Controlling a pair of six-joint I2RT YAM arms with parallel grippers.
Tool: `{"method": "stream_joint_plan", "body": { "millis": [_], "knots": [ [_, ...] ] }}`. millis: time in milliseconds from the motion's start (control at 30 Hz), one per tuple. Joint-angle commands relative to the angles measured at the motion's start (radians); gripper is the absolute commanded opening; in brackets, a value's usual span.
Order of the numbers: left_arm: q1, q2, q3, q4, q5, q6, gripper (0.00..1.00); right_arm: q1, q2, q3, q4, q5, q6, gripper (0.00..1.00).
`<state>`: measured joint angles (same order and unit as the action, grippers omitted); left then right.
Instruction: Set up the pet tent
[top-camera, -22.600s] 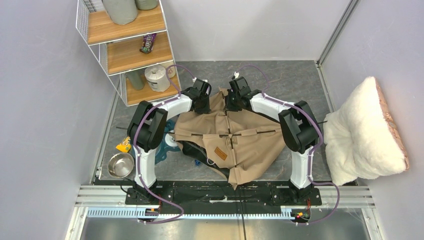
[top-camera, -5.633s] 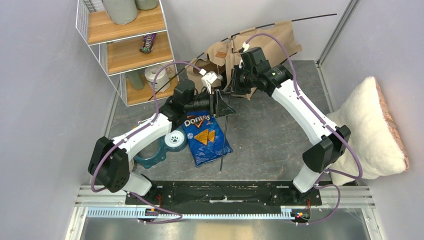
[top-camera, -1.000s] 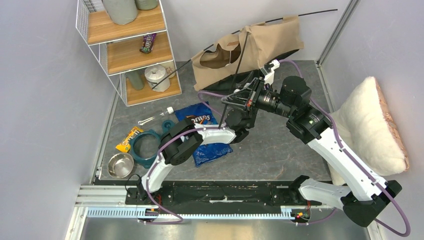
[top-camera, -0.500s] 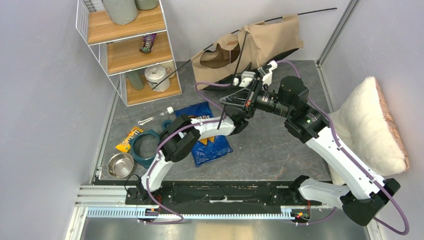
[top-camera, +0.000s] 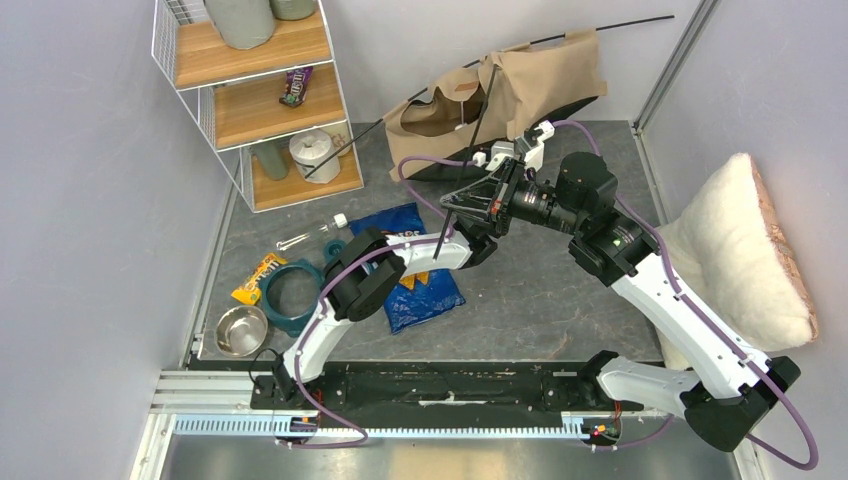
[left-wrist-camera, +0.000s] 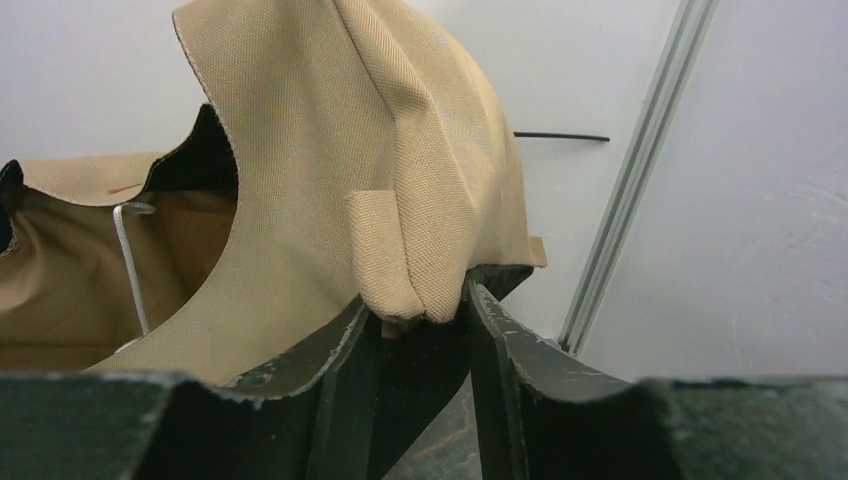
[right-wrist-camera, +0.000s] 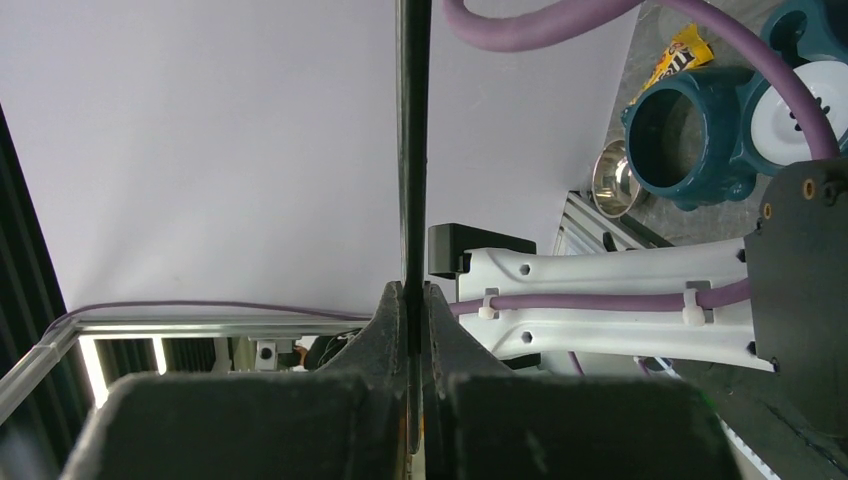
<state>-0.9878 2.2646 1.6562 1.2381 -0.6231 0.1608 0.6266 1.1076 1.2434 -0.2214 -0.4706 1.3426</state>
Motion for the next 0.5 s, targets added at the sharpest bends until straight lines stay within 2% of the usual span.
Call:
{"method": "stream_joint_plan", "body": {
  "millis": [0, 100, 167, 233, 467],
  "knots": [
    [0.003, 0.002, 0.019, -0.004, 0.016, -0.035, 0.40, -0.005, 0.015, 0.000, 0.019, 0.031, -0.004, 0.00],
    [0.005, -0.005, -0.007, 0.015, 0.023, -0.040, 0.28, -0.006, 0.014, -0.002, 0.017, 0.030, -0.006, 0.00],
    [0.007, -0.016, -0.027, 0.032, 0.022, -0.054, 0.11, -0.006, 0.011, -0.009, 0.016, 0.031, -0.007, 0.00],
    [0.012, -0.029, -0.048, 0.044, 0.027, -0.080, 0.02, -0.005, 0.004, -0.017, 0.017, 0.032, -0.007, 0.00],
    [0.038, -0.098, -0.151, 0.080, 0.120, -0.185, 0.02, -0.005, -0.030, -0.031, -0.009, 0.049, -0.025, 0.00]
  ]
}}
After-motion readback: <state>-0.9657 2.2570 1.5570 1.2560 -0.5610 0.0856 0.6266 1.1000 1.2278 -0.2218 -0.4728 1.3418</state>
